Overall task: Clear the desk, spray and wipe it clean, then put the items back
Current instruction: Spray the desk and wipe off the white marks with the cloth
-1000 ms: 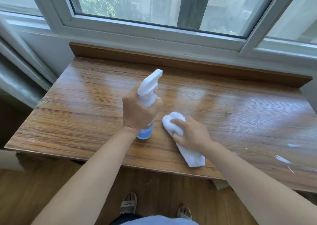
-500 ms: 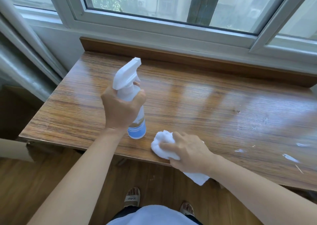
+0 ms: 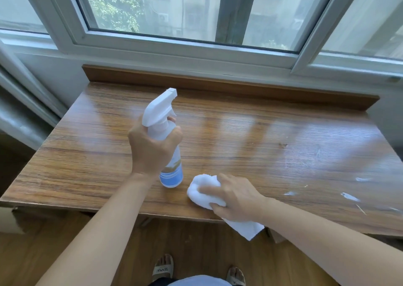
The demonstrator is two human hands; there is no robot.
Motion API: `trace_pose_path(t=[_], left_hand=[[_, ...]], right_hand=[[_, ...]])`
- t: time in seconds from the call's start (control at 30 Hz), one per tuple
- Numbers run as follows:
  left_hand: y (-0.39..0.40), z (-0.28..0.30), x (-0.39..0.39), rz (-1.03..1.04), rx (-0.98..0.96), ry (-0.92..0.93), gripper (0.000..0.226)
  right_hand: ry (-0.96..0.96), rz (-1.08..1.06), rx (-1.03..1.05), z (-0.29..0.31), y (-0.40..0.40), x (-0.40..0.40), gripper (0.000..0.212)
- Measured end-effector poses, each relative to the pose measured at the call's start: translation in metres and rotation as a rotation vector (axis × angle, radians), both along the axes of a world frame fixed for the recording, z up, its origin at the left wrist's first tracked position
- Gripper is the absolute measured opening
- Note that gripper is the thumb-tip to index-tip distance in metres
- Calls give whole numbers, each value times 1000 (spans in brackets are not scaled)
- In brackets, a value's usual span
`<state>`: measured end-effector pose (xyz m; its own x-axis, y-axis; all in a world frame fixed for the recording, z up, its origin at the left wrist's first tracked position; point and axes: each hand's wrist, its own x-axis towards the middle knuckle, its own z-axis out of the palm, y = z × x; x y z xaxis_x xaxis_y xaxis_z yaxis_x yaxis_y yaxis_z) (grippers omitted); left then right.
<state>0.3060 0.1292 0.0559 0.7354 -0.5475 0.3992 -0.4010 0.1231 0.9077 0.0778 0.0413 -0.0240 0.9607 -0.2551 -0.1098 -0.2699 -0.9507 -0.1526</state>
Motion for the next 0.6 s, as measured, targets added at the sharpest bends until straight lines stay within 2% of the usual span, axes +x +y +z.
trace_pose_path(t=[0.07, 0.17, 0.27, 0.4, 0.5, 0.6], left_hand=[[-9, 0, -7, -35, -12, -27, 30], [-24, 0, -18, -94, -24, -39, 25], [-40, 0, -32, -136, -8, -78, 19], [-62, -2, -47, -169, -7, -77, 21], [-77, -5, -53, -218, 21, -35, 24], [-88, -9, -56, -280, 31, -57, 25]], right_hand=[[14, -259, 11, -2, -26, 1, 48], [12, -627, 15, 1, -64, 3, 37], [-20, -841, 21, 3, -77, 13, 29], [-29, -805, -12, -3, -55, 9, 30], [20, -685, 6, -2, -34, -20, 38], [56, -679, -49, -4, -22, -45, 43]])
